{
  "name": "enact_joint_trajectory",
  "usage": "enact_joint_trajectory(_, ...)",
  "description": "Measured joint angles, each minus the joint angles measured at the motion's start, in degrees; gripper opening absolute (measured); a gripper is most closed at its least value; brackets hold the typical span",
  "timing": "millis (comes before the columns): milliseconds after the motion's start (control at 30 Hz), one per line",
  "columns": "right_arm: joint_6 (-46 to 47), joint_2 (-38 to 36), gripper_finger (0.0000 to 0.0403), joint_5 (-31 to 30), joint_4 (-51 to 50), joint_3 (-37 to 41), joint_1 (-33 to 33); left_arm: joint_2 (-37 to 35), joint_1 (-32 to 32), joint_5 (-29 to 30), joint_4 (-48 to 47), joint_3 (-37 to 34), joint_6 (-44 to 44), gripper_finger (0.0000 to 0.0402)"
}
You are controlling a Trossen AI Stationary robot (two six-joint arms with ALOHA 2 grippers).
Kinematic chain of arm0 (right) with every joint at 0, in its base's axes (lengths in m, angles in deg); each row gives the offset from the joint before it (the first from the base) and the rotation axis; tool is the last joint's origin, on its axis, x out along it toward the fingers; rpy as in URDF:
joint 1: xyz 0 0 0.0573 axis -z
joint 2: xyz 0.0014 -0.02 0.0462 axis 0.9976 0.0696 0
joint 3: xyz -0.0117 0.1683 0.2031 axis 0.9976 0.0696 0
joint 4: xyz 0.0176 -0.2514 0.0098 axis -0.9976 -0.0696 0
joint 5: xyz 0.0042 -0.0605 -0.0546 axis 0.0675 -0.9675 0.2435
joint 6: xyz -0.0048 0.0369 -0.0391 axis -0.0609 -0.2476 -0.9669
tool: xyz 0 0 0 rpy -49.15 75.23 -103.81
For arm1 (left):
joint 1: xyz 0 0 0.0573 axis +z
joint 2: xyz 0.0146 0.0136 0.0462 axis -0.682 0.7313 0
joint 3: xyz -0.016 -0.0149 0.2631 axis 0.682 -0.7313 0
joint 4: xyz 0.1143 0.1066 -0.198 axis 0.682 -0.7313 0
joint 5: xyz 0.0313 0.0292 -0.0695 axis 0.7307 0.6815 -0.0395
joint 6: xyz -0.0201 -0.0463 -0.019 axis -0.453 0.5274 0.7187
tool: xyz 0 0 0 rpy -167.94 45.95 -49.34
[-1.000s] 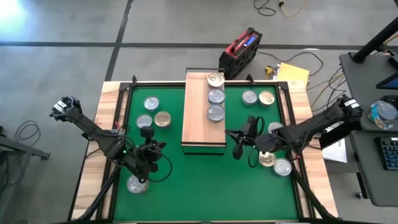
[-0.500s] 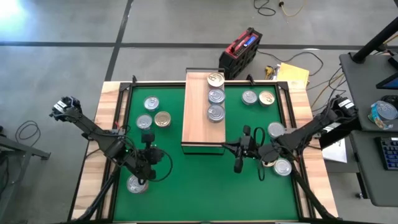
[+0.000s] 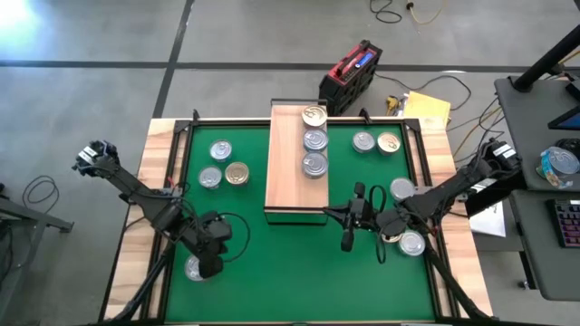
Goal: Stack canned seafood by type on shelf
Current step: Put the right red tuna can on the shelf
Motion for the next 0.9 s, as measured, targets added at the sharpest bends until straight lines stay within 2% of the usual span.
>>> enact_joint_trajectory(333, -1.4, 0.0, 0.0009, 0.0, -0.2, 0.0, 0.0, 3.4, -0.6, -3.1, -0.1, 3.6, 3.7, 0.0)
enact_joint_trajectory(700, -1.3, -0.7, 0.0009, 0.0, -0.9, 0.0, 0.0, 12.5, -1.9, -4.5, -3.2, 11.1, 3.5, 0.0)
enact_joint_trajectory(900, -2.2, -1.7, 0.0009, -0.1, -0.9, 0.0, -2.2, 17.4, -3.8, -4.1, -6.9, 15.9, 1.0, 0.0)
